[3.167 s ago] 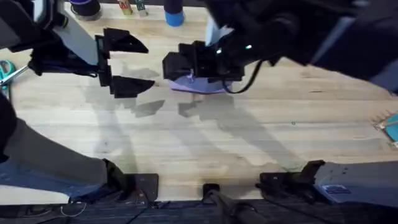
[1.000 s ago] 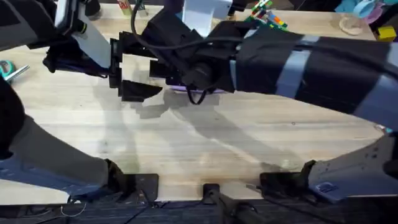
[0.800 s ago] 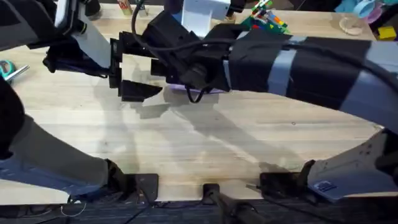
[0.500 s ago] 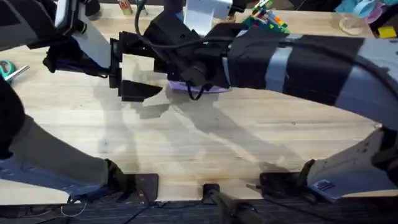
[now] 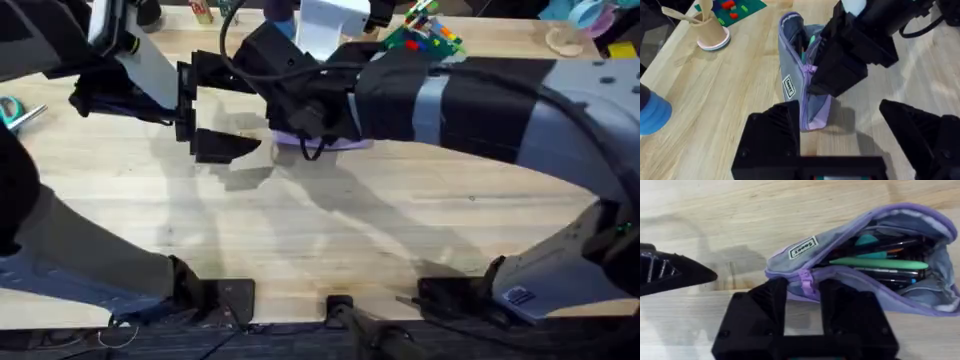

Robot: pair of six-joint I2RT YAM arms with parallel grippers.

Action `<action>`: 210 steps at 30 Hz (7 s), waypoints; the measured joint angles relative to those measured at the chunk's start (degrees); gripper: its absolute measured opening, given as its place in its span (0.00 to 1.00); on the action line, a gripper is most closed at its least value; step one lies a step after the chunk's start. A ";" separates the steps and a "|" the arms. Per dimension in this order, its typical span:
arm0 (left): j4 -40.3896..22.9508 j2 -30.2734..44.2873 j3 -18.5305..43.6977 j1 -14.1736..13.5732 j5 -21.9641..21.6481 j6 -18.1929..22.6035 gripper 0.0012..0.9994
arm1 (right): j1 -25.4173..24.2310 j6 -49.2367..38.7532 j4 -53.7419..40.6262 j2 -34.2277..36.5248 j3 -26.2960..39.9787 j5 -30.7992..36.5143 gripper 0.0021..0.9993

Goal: Unzip the bag, pick up the pens from the table one at a time and place them inside, then zip the bag closed.

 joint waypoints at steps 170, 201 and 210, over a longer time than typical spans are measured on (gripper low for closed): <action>33.24 9.20 -0.02 -14.78 2.80 -38.29 0.04 | -28.39 -27.65 -8.53 -17.46 0.00 -9.96 0.36; 33.24 9.20 -0.02 -14.78 2.80 -38.28 0.04 | -28.35 -28.33 -16.71 -19.98 0.00 -40.31 1.00; 33.24 9.20 -0.02 -14.78 2.80 -38.27 0.04 | -28.35 -28.40 -16.43 -16.55 0.00 -42.01 1.00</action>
